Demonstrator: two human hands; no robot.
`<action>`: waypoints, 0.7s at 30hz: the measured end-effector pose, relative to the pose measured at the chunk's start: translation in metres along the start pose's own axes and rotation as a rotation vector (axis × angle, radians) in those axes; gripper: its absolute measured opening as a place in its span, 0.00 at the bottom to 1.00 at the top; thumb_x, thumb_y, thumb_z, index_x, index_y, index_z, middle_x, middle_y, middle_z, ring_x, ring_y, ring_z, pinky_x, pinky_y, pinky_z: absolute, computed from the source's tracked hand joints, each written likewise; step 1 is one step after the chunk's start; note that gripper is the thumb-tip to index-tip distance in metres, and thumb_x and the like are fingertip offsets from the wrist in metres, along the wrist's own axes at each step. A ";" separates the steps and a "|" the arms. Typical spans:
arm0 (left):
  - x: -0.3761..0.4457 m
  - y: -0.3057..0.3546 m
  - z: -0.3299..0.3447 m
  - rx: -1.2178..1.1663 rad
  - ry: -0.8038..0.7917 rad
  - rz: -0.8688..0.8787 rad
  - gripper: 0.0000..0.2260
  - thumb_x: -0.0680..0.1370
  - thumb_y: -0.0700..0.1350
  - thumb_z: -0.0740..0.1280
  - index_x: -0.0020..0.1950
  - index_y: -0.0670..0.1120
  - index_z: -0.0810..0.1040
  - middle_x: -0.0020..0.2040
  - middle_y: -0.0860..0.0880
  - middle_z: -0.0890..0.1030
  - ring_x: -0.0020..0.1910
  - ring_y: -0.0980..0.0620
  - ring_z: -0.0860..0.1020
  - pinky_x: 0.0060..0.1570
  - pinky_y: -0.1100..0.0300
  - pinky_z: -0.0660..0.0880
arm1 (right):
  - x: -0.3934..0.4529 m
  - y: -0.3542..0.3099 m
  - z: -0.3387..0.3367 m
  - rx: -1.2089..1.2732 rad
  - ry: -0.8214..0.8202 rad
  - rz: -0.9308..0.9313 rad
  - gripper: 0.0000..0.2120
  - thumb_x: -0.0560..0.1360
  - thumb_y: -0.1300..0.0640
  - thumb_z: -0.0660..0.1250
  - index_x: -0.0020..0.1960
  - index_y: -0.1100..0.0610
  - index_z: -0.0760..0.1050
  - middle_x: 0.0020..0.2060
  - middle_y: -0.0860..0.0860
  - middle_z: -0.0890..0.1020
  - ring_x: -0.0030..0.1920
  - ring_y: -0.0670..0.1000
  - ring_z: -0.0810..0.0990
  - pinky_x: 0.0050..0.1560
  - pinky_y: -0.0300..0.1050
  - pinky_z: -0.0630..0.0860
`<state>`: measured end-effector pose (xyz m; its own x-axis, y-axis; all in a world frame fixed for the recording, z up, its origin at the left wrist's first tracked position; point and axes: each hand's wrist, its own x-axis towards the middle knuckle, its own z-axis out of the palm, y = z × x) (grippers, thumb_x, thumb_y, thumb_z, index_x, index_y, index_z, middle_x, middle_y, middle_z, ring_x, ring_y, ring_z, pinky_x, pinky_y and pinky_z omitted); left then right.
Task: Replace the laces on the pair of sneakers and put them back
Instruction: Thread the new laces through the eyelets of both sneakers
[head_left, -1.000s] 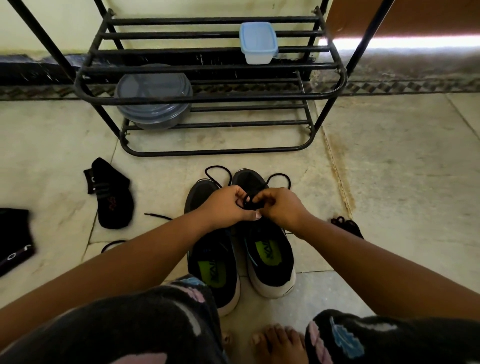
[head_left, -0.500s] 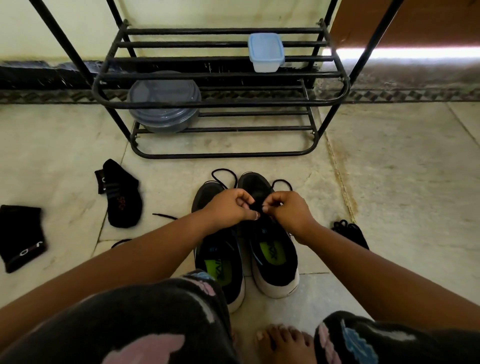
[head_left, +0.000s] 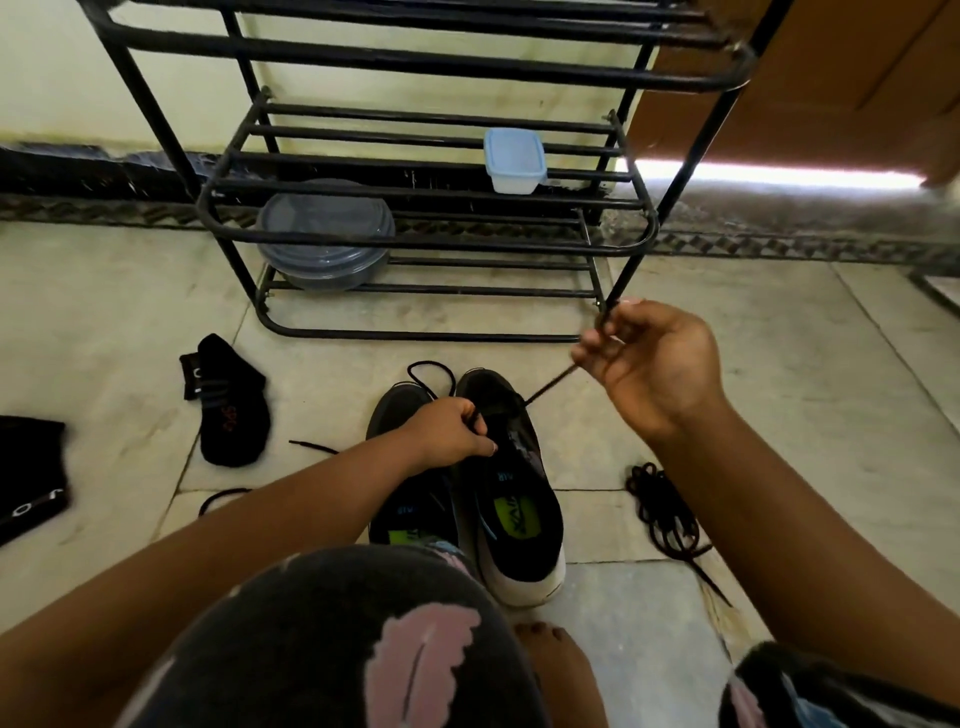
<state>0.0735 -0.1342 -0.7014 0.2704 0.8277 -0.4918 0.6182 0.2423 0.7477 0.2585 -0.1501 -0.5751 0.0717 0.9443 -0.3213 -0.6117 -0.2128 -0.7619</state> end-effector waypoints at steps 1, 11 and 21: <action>0.001 0.001 0.000 0.005 -0.004 -0.003 0.09 0.71 0.45 0.74 0.42 0.45 0.74 0.35 0.52 0.75 0.34 0.55 0.74 0.35 0.63 0.69 | 0.000 -0.005 -0.003 -0.047 0.007 -0.007 0.11 0.75 0.66 0.53 0.35 0.58 0.65 0.28 0.52 0.67 0.25 0.49 0.69 0.26 0.39 0.69; 0.007 -0.006 0.004 0.013 0.031 -0.042 0.12 0.70 0.48 0.75 0.42 0.45 0.75 0.37 0.50 0.78 0.37 0.52 0.78 0.45 0.55 0.77 | 0.008 0.015 -0.044 -2.090 -0.350 0.144 0.12 0.77 0.47 0.64 0.41 0.54 0.76 0.39 0.49 0.79 0.42 0.50 0.76 0.43 0.42 0.72; 0.004 -0.004 0.006 -0.006 0.041 -0.054 0.16 0.69 0.52 0.76 0.48 0.47 0.74 0.41 0.49 0.78 0.35 0.53 0.78 0.38 0.61 0.74 | -0.004 -0.008 0.010 -0.678 -0.148 -0.426 0.15 0.79 0.57 0.60 0.34 0.52 0.75 0.31 0.45 0.78 0.40 0.47 0.78 0.47 0.51 0.76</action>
<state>0.0760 -0.1349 -0.7091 0.2065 0.8333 -0.5128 0.6269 0.2897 0.7232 0.2552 -0.1502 -0.5622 0.0572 0.9917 0.1148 0.0580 0.1115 -0.9921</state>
